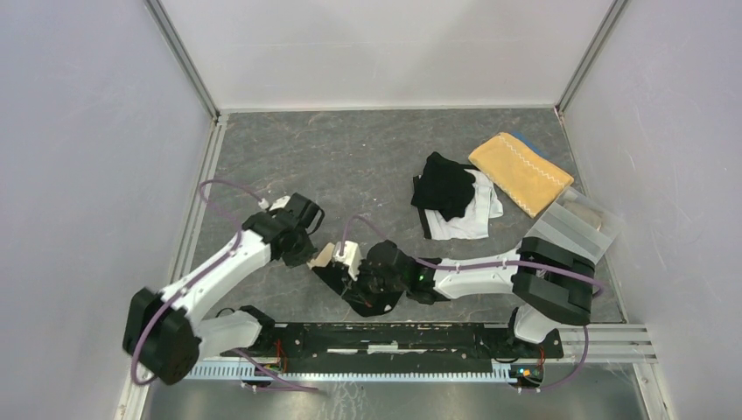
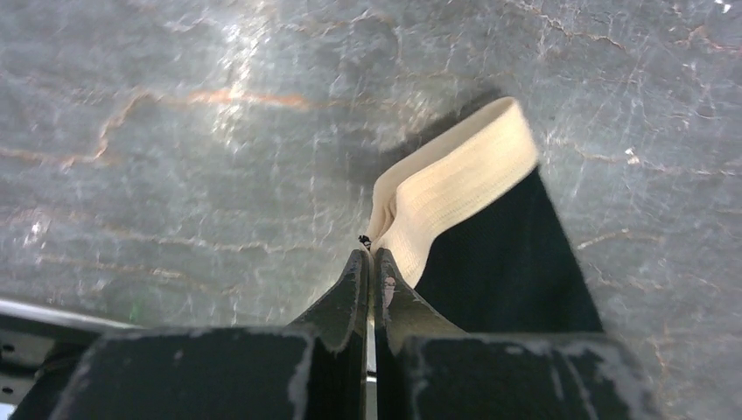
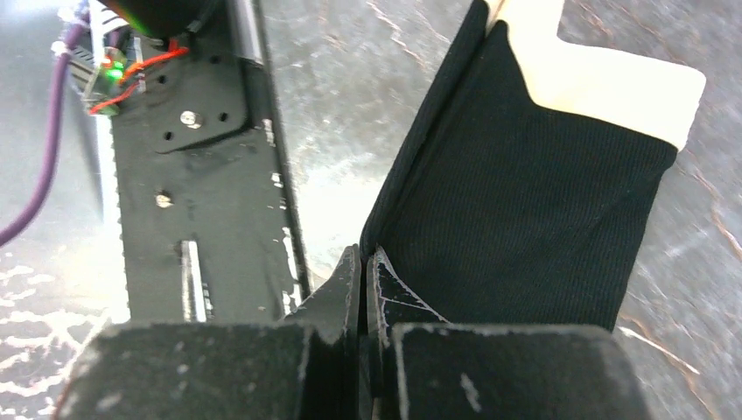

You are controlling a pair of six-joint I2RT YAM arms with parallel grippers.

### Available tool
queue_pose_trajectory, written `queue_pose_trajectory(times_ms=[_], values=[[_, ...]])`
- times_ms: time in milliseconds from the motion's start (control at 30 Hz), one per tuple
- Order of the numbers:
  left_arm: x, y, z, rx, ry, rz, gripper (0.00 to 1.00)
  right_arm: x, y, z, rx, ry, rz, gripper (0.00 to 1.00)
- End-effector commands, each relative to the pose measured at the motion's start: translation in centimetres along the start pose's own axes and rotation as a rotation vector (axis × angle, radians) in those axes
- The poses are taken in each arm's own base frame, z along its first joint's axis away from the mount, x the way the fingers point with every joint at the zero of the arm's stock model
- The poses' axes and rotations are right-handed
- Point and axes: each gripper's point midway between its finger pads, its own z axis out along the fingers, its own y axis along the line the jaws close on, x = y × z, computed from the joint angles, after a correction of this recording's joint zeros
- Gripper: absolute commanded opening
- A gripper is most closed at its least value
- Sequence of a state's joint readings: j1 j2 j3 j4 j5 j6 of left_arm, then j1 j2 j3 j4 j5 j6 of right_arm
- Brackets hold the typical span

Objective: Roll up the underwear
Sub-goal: Fold the underwear at the center of the board.

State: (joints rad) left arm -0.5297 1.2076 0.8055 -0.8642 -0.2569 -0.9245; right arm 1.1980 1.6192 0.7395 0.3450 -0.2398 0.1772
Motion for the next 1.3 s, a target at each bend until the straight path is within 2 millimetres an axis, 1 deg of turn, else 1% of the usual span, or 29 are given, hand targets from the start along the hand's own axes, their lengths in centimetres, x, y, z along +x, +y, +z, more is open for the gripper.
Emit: queue_pose_trajectory(times_ms=[0,67,133,200,333,467,667,733,867,1067,1267], values=[[-2.2,2.4,-2.8,-0.005,-0.165,-0.166,0.02,-1.5,4.3,-0.4,-0.094,0.005,-0.079,0.00],[-2.6,2.3,-4.3,0.068,-0.201,-0.210,0.02,-2.5,5.2,-0.6,-0.110,-0.011,-0.098,0.00],[-3.0,1.9,-4.8,0.112,-0.226,-0.225,0.02,-2.8,5.3,-0.8,-0.109,-0.018,-0.093,0.00],[-3.4,1.8,-5.0,0.114,-0.243,-0.227,0.02,-2.8,5.1,-0.8,-0.106,-0.004,-0.090,0.00],[-3.7,1.5,-4.4,0.069,-0.225,-0.164,0.02,-2.4,5.0,-0.6,-0.118,0.004,-0.052,0.00],[-4.1,1.2,-3.7,0.033,-0.221,-0.129,0.02,-1.8,4.3,-0.5,-0.135,0.001,0.012,0.00],[-4.5,0.5,-2.9,0.029,-0.223,-0.114,0.02,-1.4,3.4,-0.7,-0.158,-0.013,0.079,0.00],[-4.6,0.3,-2.5,0.022,-0.218,-0.104,0.02,-1.0,3.0,-0.8,-0.161,-0.011,0.104,0.00],[-4.7,-0.1,-2.0,0.014,-0.212,-0.090,0.02,-0.1,1.9,-0.8,-0.138,-0.005,0.134,0.00],[-5.1,-0.7,-1.2,0.004,-0.211,-0.082,0.02,1.7,-0.5,-0.8,-0.050,0.021,0.142,0.00],[-5.1,-1.3,0.0,-0.014,-0.194,-0.071,0.02,2.6,-2.4,-0.6,-0.004,0.038,0.148,0.00]])
